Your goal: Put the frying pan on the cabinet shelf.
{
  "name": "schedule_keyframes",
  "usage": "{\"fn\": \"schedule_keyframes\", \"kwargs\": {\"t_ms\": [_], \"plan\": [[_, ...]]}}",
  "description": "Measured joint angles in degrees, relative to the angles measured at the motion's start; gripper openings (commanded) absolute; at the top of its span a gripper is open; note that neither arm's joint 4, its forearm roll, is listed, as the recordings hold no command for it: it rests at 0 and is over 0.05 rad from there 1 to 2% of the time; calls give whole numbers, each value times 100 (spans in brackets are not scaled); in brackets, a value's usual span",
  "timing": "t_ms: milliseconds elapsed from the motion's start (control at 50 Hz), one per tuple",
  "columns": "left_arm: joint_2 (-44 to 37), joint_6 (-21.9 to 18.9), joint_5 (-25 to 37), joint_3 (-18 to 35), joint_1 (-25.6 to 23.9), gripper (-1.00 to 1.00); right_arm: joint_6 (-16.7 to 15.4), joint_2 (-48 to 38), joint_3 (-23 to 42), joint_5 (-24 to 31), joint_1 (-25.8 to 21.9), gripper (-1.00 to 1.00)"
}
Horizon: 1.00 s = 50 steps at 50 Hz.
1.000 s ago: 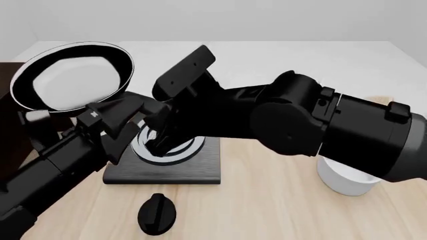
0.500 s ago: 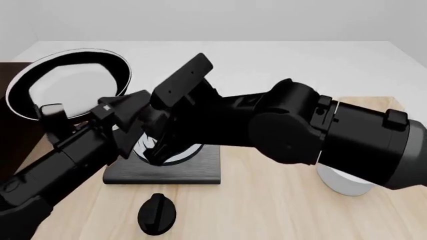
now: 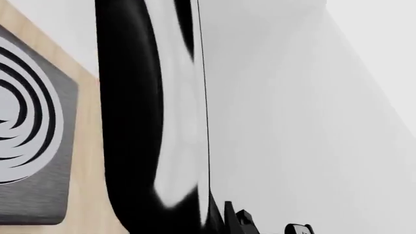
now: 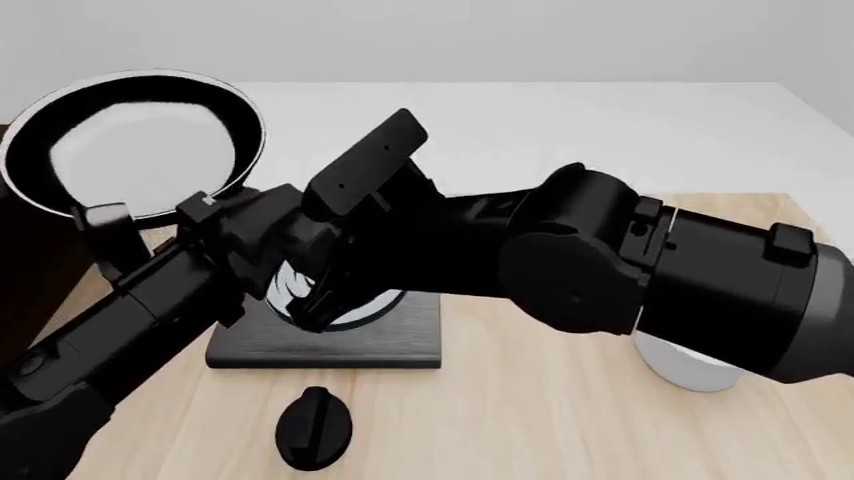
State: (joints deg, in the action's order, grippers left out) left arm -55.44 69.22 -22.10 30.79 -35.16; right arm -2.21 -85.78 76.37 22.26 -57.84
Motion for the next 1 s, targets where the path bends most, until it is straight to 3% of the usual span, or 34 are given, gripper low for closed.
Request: {"fn": "schedule_keyframes", "kwargs": {"t_ms": [40, 60, 360, 480, 740, 1000], "plan": [[-6, 1, -13, 4, -4, -100, -13, 13, -12, -16, 7, -100], [-8, 2, -19, 7, -8, -100, -23, 19, -16, -22, 11, 100], [-59, -136, 104, -80, 180, -100, -300, 714, -185, 66, 253, 100], [-61, -162, 122, -95, 227, -100, -268, 1306, -258, 260, 519, 100], [97, -203, 294, -68, 383, -100, -274, 3238, -662, 744, 1808, 100], [385, -219, 589, 71, 675, -100, -66, 5201, -1856, 919, 3028, 100]]}}
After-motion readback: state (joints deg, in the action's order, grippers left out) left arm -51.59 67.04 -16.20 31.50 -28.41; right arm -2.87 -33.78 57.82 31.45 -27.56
